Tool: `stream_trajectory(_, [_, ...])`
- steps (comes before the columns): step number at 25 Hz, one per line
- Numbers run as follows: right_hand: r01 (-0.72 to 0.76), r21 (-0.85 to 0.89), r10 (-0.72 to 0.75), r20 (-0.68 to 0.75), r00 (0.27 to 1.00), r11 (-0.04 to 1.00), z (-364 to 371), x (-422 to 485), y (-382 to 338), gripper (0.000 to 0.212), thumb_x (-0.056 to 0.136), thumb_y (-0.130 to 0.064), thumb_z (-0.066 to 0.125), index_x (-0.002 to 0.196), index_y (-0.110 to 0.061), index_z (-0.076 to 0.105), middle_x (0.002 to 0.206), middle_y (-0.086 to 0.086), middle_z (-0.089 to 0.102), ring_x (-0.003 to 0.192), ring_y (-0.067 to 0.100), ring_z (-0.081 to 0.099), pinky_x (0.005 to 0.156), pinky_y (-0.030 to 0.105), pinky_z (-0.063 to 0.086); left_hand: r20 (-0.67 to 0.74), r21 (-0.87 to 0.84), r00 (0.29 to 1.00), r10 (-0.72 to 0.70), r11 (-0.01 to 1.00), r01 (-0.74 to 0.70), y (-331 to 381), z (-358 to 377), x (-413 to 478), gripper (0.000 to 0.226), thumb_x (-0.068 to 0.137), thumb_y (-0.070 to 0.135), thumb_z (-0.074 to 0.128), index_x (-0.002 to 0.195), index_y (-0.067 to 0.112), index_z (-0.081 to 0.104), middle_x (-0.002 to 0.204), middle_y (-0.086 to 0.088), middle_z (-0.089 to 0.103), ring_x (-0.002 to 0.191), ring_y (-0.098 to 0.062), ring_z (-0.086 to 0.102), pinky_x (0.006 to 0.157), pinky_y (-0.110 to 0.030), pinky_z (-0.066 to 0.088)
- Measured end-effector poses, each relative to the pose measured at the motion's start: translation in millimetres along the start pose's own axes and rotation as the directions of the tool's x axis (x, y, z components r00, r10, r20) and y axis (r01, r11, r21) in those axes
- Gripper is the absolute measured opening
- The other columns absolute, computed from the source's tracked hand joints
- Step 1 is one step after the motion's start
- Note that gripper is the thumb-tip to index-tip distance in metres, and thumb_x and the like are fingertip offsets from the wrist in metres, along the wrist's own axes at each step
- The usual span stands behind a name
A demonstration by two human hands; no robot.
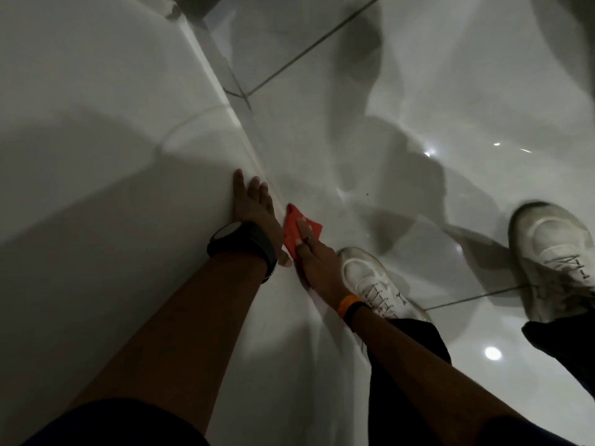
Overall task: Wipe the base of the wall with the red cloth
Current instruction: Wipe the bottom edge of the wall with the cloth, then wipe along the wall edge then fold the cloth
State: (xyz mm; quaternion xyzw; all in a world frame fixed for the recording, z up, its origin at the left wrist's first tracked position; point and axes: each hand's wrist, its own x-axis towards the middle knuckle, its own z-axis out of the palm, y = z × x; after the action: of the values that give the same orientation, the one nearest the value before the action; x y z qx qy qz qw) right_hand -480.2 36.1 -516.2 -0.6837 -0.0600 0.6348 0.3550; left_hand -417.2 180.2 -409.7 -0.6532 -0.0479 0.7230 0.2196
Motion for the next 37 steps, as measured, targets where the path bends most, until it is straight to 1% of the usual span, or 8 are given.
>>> stream_trajectory(6, [-0.230,0.061,0.222,0.109,0.969,0.971,-5,-32,47,0.058,0.114,-0.042,0.029,0.166,-0.033,0.007,0.126,0.024,0.069,0.082,0.027,0.068,0.096,0.049,0.060,0.052,-0.007,0.995,0.088,0.996,-0.087,44,16,-8,0.132,0.077,0.093,0.037,0.161,0.001,-0.006,0.168,-0.022,-0.012,0.157,-0.039,-0.012,0.123,-0.064,-0.006])
stream_trajectory(11, [-0.086,0.133,0.086,0.011,0.996,0.987,5,-28,35,0.058,0.112,-0.048,0.031,0.164,-0.040,0.006,0.163,0.018,0.044,0.143,0.040,0.052,0.120,0.058,0.041,0.061,-0.004,0.997,0.046,0.999,-0.046,31,1,-10,0.131,0.077,0.093,0.037,0.162,0.003,-0.006,0.169,-0.019,-0.012,0.158,-0.037,-0.013,0.124,-0.063,-0.005])
stream_trajectory(17, [-0.312,0.091,0.307,0.071,0.949,0.946,4,-60,98,0.060,0.109,-0.056,0.034,0.163,-0.045,0.009,0.157,0.023,0.050,0.134,0.046,0.058,0.117,0.055,0.046,0.058,0.010,0.994,0.092,0.996,-0.092,53,11,-14,0.131,0.077,0.092,0.039,0.162,0.002,-0.006,0.169,-0.019,-0.011,0.158,-0.036,-0.012,0.124,-0.063,-0.005])
stream_trajectory(25, [-0.271,0.104,0.271,0.016,0.962,0.957,13,-63,119,0.061,0.109,-0.055,0.036,0.163,-0.046,0.009,0.146,0.026,0.060,0.118,0.039,0.068,0.109,0.055,0.053,-0.011,0.002,0.989,0.147,0.989,-0.147,68,22,-6,0.135,0.074,0.095,0.039,0.162,0.002,-0.004,0.169,-0.021,-0.011,0.158,-0.039,-0.012,0.121,-0.067,-0.007])
stream_trajectory(29, [-0.140,0.184,0.161,-0.103,0.982,0.973,9,-74,116,0.041,0.107,-0.046,0.045,0.147,-0.045,0.051,0.135,-0.014,0.069,0.113,0.003,0.069,0.104,0.019,0.050,-0.046,-0.063,0.987,0.156,0.985,-0.159,60,27,-1,0.132,0.075,0.093,0.042,0.162,0.003,0.001,0.169,-0.021,-0.006,0.158,-0.038,-0.009,0.122,-0.065,-0.009])
stream_trajectory(31, [-0.126,0.399,0.182,-0.106,0.977,0.908,-11,-71,95,0.027,0.097,-0.053,0.049,0.109,-0.048,0.073,0.105,-0.036,0.075,0.093,-0.014,0.069,0.082,0.003,0.050,-0.065,-0.177,0.983,0.174,0.967,-0.183,59,27,-3,0.125,0.079,0.088,0.046,0.163,0.005,0.004,0.170,-0.018,-0.001,0.159,-0.035,-0.005,0.123,-0.062,-0.010])
stream_trajectory(33, [-0.219,0.658,0.342,-0.063,0.937,0.720,-35,-73,81,0.034,0.099,-0.046,0.047,0.089,-0.031,0.076,0.078,-0.017,0.082,0.080,0.012,0.072,0.068,0.027,0.057,-0.101,-0.336,0.975,0.200,0.915,-0.222,64,30,-8,0.108,0.089,0.076,0.047,0.163,0.010,0.005,0.171,-0.016,0.004,0.160,-0.032,0.000,0.126,-0.057,-0.008])
stream_trajectory(37, [-0.340,0.905,0.271,0.270,0.924,0.258,-76,-77,41,0.047,0.100,-0.031,0.038,0.109,-0.003,0.074,0.106,0.019,0.076,0.094,0.038,0.070,0.086,0.050,0.059,-0.236,-0.794,0.938,0.252,0.506,-0.336,70,48,-21,0.081,0.106,0.051,0.039,0.164,0.019,-0.007,0.169,-0.017,0.014,0.159,-0.033,0.011,0.129,-0.047,0.003])
